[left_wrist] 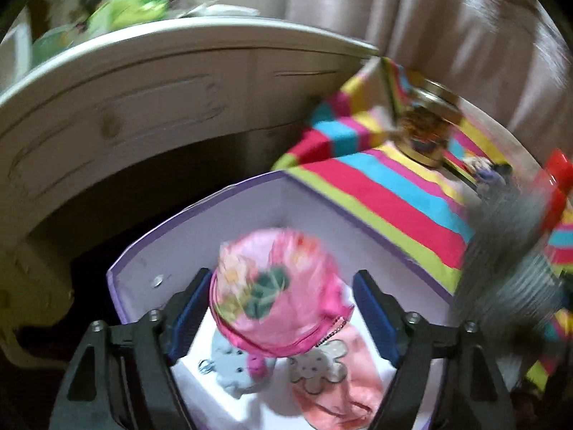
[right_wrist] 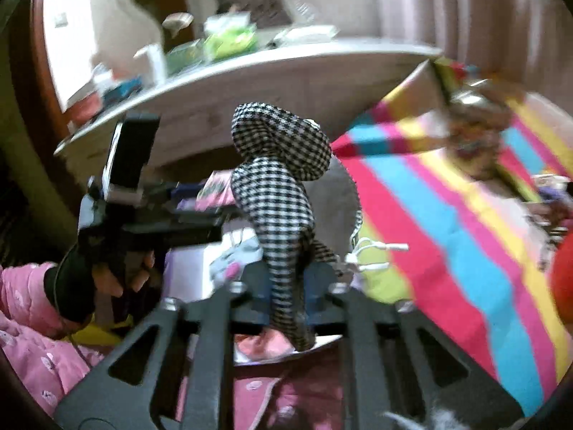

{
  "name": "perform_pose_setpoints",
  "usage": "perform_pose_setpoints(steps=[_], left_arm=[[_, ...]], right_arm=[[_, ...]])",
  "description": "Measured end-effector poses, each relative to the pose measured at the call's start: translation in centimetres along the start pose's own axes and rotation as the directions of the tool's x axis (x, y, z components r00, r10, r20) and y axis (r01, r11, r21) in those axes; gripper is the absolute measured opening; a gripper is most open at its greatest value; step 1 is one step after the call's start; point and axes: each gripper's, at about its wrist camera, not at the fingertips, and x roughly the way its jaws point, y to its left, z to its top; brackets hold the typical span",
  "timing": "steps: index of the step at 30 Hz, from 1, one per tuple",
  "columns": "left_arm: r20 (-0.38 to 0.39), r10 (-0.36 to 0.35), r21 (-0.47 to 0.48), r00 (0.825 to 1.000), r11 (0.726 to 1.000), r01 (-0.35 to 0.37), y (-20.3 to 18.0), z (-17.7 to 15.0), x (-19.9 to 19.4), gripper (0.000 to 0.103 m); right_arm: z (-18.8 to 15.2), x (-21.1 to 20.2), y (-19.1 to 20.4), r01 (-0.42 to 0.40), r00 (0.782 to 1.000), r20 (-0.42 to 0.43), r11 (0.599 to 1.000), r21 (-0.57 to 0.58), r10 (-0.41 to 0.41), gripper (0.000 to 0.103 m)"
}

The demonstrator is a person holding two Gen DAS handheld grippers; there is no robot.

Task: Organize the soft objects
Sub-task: 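Lower both items into the white box and open both tools, then return to the table and grasp the purple knit mitten with the left tool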

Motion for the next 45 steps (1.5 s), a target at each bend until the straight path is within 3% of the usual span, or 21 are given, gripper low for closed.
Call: perform_pose_setpoints(steps=[1, 2, 6, 9, 14, 18, 23, 24, 28, 30, 31, 33, 34, 38, 40, 42, 43, 44, 45], left_arm=[[0.008, 0.014, -0.023, 1.0, 1.0, -0.014, 0.5, 0.1, -0.1, 0.084], [0.017, 0.024, -0.032, 1.0, 0.999, -0.023, 0.7, 0.3, -0.2, 0.084], [0.047, 0.024, -0.017, 0.999, 1.0, -0.023, 0.2, 1.3, -0.2, 0.085], [0.046, -0.028, 0.015, 0.999, 1.0, 0.027, -2.2, 2.1, 0.4, 0.085], [-0.059, -0.151, 0.183, 0.987, 0.97, 0.159, -10.6, 2.7, 3.3, 0.085], [-0.19, -0.256, 0.248, 0.948, 0.922, 0.298, -17.5, 3.0, 7.2, 0.085], [-0.29, -0.374, 0.204, 0.881, 0.875, 0.438, -26.4, 5.5, 13.4, 0.085], [-0.29, -0.384, 0.199, 0.877, 0.872, 0.448, -27.6, 6.0, 14.1, 0.085], [-0.238, -0.398, 0.288, 0.886, 0.842, 0.456, -35.3, 9.1, 17.1, 0.085], [-0.22, -0.4, 0.375, 0.89, 0.807, 0.456, -39.0, 10.4, 18.6, 0.085], [-0.214, -0.389, 0.445, 0.896, 0.778, 0.444, -41.2, 11.0, 19.6, 0.085], [-0.192, -0.337, 0.533, 0.922, 0.752, 0.387, -43.7, 11.3, 20.8, 0.085], [-0.181, -0.322, 0.581, 0.929, 0.727, 0.365, -45.2, 11.3, 21.6, 0.085], [-0.196, -0.351, 0.642, 0.916, 0.66, 0.39, -48.0, 11.3, 22.9, 0.085], [-0.172, -0.355, 0.673, 0.919, 0.639, 0.373, -49.3, 11.3, 23.2, 0.085], [-0.152, -0.368, 0.68, 0.917, 0.634, 0.367, -50.0, 11.7, 23.5, 0.079], [-0.158, -0.397, 0.662, 0.904, 0.637, 0.396, -49.9, 12.1, 23.6, 0.054], [-0.177, -0.413, 0.636, 0.893, 0.644, 0.424, -49.6, 12.3, 23.7, 0.018], [-0.184, -0.411, 0.62, 0.893, 0.657, 0.43, -49.3, 12.3, 23.8, 0.018]], right_arm=[[-0.2, 0.6, 0.4, 0.0, 1.0, -0.015, 1.0, -0.013, -0.001, 0.067], [-0.2, 0.7, 0.3, 0.001, 1.0, -0.013, 1.0, -0.015, -0.001, 0.068], [-0.8, -0.7, -1.3, 0.017, 1.0, 0.018, 0.999, 0.05, -0.018, 0.069], [-2.1, -2.7, -4.4, 0.047, 0.997, 0.047, 0.985, 0.163, -0.056, 0.071], [-4.7, -5.6, -10.5, 0.166, 0.98, 0.048, 0.926, 0.338, -0.193, 0.071], [-8.0, -8.3, -14.8, 0.253, 0.954, 0.023, 0.845, 0.471, -0.299, 0.071], [-13.1, -12.0, -19.5, 0.345, 0.91, -0.028, 0.717, 0.606, -0.414, 0.071], [-13.7, -12.5, -20.1, 0.362, 0.901, -0.038, 0.698, 0.618, -0.433, 0.071], [-16.3, -15.0, -23.2, 0.395, 0.867, -0.06, 0.609, 0.688, -0.494, 0.071], [-17.3, -16.5, -24.7, 0.4, 0.85, -0.06, 0.567, 0.72, -0.523, 0.071], [-17.6, -17.0, -25.2, 0.406, 0.841, -0.061, 0.553, 0.728, -0.538, 0.071], [-18.2, -18.2, -26.5, 0.424, 0.819, -0.068, 0.522, 0.74, -0.569, 0.071], [-18.3, -18.6, -27.1, 0.427, 0.813, -0.07, 0.512, 0.745, -0.578, 0.071], [-19.3, -20.7, -28.9, 0.428, 0.789, -0.072, 0.461, 0.777, -0.61, 0.071], [-19.4, -21.1, -29.8, 0.434, 0.78, -0.082, 0.441, 0.786, -0.621, 0.071], [-19.6, -21.5, -30.6, 0.441, 0.774, -0.092, 0.429, 0.788, -0.626, 0.071], [-19.6, -21.5, -30.9, 0.444, 0.774, -0.097, 0.426, 0.789, -0.626, 0.071], [-19.5, -21.6, -31.2, 0.447, 0.773, -0.102, 0.423, 0.788, -0.626, 0.071], [-19.4, -21.7, -31.5, 0.448, 0.771, -0.101, 0.424, 0.787, -0.628, 0.071]])
